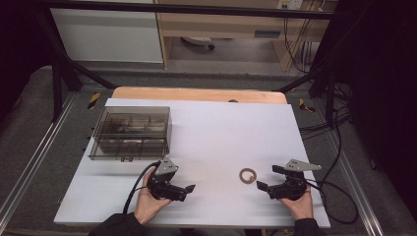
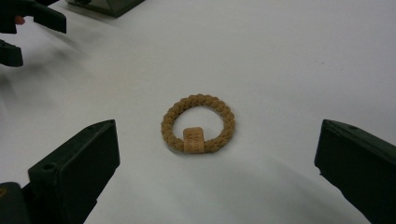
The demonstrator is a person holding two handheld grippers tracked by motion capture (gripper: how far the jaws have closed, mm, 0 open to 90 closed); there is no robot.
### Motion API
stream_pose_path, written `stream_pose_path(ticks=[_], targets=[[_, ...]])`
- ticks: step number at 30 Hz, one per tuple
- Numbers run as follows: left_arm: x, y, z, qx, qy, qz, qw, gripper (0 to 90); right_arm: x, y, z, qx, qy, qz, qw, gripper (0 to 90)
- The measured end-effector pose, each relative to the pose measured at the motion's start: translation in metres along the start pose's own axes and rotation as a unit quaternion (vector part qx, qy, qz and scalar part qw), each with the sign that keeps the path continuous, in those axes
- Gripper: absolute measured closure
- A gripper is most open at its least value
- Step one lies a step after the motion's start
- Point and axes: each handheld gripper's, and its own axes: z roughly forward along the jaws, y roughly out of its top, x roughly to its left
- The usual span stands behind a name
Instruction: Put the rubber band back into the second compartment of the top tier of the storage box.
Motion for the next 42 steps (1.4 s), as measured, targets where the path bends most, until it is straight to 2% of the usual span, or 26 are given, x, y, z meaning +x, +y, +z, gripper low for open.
stream_pose_path(ticks=[8,11,26,36,42], targets=[[-0.007,0.016,0.020,0.004,-0.011,0.007,0.9999,7.5,0.000,0.000,0.000,0.001,0.000,-0.001,1.0000,0.7],[-0.011,0.026,0.031,0.008,-0.016,0.014,0.9997,7.5,0.000,0.000,0.000,0.001,0.000,-0.001,1.0000,0.7],[-0.028,0.062,0.064,0.010,-0.022,0.026,0.9994,9.2,0.000,0.000,0.001,0.005,-0.001,-0.001,1.0000,0.7],[-0.039,0.076,0.094,0.020,-0.035,0.023,0.9989,12.4,0.000,0.000,0.001,0.006,-0.002,-0.002,1.0000,0.7],[-0.047,0.082,0.110,0.031,-0.033,0.027,0.9986,14.9,0.000,0.000,0.001,0.007,-0.002,-0.002,1.0000,0.7]])
